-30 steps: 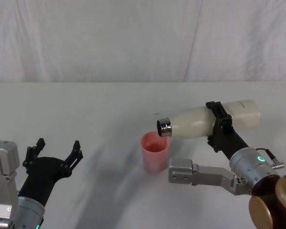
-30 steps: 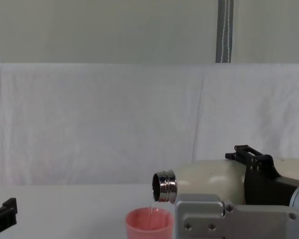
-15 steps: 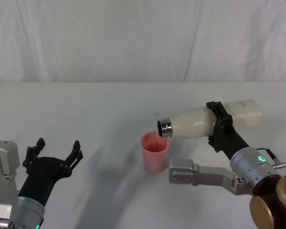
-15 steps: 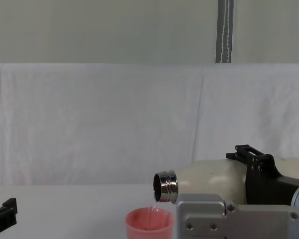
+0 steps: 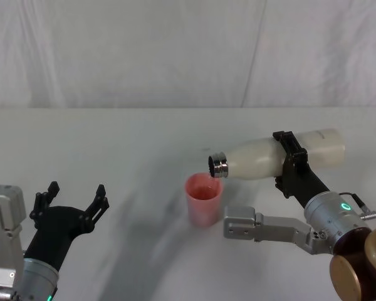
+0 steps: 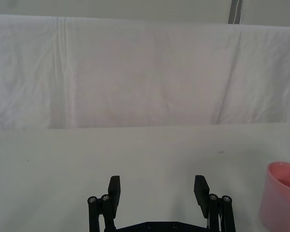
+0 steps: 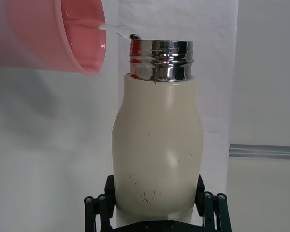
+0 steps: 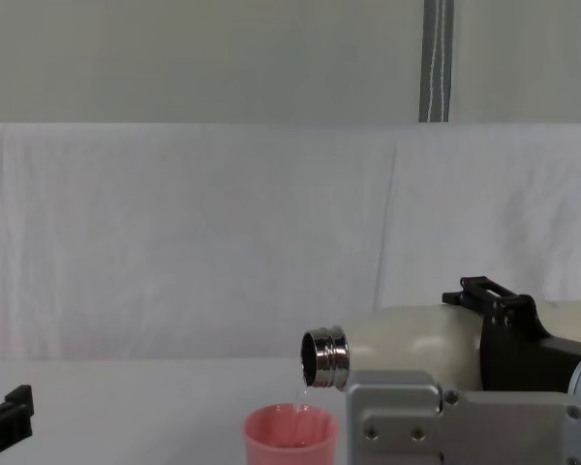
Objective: Grasp the thermos with one hand and pour water into the cup lid.
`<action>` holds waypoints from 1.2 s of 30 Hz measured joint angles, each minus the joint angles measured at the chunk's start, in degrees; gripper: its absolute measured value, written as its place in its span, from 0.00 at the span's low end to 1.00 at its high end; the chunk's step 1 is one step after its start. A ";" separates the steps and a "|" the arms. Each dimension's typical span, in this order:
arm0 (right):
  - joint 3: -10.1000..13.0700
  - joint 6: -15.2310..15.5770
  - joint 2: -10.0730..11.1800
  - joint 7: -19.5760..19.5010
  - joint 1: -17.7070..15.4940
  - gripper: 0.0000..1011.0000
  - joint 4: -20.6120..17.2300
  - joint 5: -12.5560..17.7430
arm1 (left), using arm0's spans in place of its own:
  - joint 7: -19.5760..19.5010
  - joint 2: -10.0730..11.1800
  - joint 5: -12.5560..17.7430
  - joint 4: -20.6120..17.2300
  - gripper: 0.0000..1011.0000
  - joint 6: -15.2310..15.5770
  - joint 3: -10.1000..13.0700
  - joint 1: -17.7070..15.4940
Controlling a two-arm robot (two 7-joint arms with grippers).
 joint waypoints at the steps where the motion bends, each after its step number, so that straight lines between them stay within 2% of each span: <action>1: 0.02 0.00 0.00 0.00 0.01 0.95 0.00 0.01 | 0.00 0.00 0.00 0.00 0.99 0.00 0.00 0.00; 36: -0.27 -0.18 0.31 0.44 1.01 0.95 -0.04 -0.29 | 0.00 0.00 0.00 0.00 0.99 0.00 0.00 0.00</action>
